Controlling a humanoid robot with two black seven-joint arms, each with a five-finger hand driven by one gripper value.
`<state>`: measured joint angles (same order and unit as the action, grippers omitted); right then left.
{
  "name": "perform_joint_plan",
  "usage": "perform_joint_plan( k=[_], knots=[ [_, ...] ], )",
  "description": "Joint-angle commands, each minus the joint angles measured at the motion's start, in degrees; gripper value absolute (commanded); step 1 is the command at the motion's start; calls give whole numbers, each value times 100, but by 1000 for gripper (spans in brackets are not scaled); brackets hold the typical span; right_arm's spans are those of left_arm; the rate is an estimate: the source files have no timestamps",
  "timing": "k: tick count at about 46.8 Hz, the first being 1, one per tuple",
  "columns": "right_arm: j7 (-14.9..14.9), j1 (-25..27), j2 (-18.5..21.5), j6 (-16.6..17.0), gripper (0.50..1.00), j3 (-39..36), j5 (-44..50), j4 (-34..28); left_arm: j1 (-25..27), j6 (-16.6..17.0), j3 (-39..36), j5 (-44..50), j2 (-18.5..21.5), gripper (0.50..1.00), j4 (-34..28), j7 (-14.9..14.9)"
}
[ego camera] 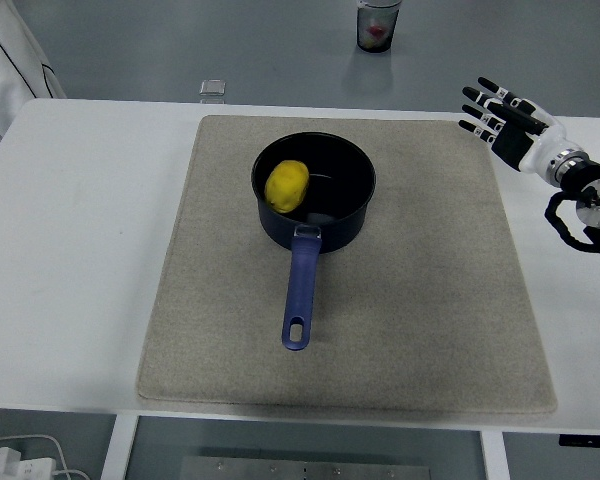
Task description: Put the potato in the blue pot
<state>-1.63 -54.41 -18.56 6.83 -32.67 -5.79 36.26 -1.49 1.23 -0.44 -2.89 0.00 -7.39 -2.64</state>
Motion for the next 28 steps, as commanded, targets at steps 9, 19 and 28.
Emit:
perform_joint_plan(
  k=[9, 19, 28],
  knots=[
    [-83, 0, 36, -59, 930, -37, 25, -13, -1, 0, 0, -1, 0, 996, 1, 0],
    [-83, -26, 168, -33, 932, -55, 16, -5, -1, 0, 0, -1, 0, 996, 1, 0],
    [-83, -26, 142, -24, 930, -55, 25, 4, -1, 0, 0, -1, 0, 996, 1, 0]
  ],
)
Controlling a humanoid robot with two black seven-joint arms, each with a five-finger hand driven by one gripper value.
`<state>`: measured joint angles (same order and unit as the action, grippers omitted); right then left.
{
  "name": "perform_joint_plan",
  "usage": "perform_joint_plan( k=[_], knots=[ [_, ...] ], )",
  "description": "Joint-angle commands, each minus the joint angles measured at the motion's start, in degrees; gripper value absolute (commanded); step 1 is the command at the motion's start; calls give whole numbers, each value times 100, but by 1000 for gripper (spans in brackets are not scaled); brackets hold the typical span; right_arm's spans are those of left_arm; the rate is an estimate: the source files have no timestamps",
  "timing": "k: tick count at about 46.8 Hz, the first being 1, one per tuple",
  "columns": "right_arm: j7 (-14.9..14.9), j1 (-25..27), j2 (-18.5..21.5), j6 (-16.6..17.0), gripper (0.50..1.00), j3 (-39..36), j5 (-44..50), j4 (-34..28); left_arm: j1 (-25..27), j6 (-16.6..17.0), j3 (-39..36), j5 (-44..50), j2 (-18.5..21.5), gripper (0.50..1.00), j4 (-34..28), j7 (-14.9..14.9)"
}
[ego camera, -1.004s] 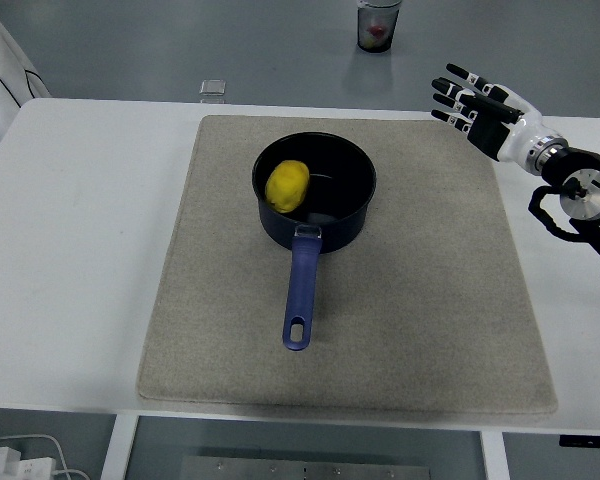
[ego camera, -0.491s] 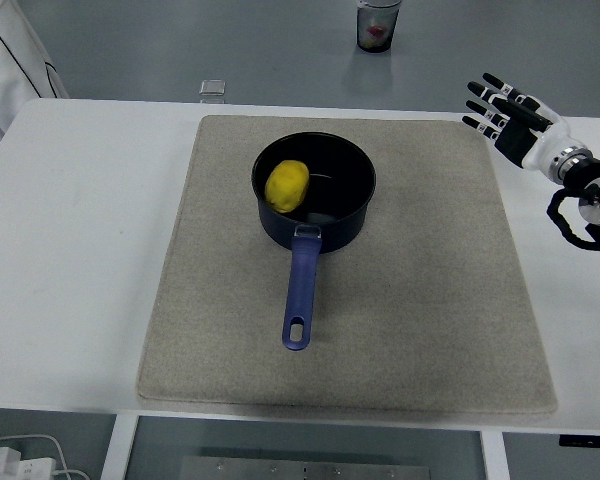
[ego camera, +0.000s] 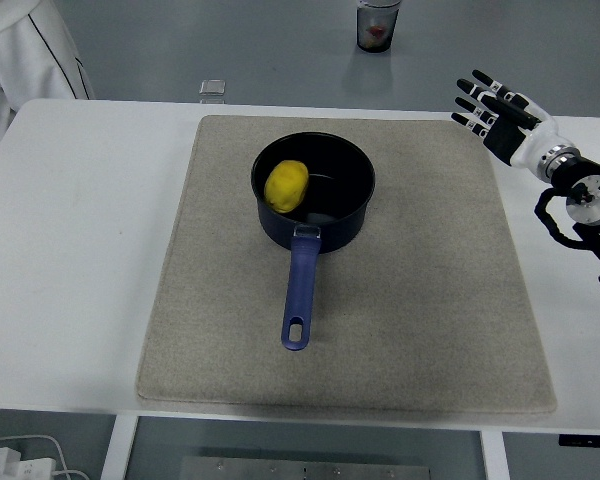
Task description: Put the potato in the blue pot
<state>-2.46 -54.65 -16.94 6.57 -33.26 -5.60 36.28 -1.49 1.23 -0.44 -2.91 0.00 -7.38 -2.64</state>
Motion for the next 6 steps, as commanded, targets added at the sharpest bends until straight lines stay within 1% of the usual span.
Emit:
perform_joint_plan(
  k=[1, 6],
  knots=[
    [0, -2, -37, 2, 930, 4, -2, 2, 0, 0, 0, 1, 0, 996, 0, 0],
    [-9, -29, -55, -7, 930, -5, -2, 2, 0, 0, 0, 1, 0, 996, 0, 0]
  ],
)
